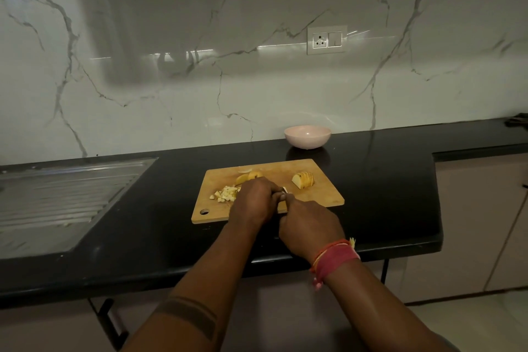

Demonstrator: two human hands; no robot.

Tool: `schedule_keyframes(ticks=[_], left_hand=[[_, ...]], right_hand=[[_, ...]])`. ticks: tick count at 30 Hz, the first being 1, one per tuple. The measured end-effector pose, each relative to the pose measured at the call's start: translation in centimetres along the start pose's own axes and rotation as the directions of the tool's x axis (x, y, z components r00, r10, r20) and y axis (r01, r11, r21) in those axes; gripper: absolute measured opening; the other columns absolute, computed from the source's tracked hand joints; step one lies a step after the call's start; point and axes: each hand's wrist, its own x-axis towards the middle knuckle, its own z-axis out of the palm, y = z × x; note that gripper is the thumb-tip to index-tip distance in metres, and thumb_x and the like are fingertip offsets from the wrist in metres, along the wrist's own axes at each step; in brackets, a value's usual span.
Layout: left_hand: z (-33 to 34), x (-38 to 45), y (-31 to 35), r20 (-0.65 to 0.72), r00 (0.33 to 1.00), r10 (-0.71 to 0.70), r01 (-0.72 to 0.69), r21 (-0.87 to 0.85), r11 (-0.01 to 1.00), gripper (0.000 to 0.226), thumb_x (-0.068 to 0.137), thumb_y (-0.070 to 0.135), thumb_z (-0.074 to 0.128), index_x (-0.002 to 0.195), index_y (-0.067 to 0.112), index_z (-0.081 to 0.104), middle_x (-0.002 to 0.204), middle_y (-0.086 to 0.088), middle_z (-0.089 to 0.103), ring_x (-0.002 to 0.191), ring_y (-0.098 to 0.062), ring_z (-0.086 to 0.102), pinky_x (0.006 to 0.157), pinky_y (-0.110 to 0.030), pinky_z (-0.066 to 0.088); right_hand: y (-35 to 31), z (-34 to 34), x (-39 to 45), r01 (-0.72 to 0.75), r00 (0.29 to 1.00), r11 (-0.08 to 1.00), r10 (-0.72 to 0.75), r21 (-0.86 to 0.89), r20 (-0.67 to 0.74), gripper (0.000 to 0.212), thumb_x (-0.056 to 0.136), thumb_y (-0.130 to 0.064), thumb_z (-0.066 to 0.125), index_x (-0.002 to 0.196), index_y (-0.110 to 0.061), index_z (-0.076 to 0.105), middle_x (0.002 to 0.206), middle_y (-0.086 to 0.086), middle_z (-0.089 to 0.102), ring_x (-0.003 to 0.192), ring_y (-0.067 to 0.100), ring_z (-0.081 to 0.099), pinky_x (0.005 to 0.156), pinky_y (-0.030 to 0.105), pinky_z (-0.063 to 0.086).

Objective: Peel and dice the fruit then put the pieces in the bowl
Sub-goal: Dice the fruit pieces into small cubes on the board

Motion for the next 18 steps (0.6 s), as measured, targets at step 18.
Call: schedule_keyframes(ticks=[18], left_hand=[[0.6,-0.2,-0.1,0.017,1.000,-0.022,0.022,0.004,1.000,0.025,0.097,0.033,0.067,0.121,0.030,0.074,0.112,0.005,0.064,0.105,-0.015,0.060,0.093,-0.036,0.052]], right_hand=[[1.6,-1.0,-2.2,-0.016,1.000,0.993,0.013,0.115,0.021,0.051,0.096,-0.031,0.045,0.147,-0.031,0.046,0.103,0.002,0.065,0.084,0.017,0.058,0.069,0.031,0.046]])
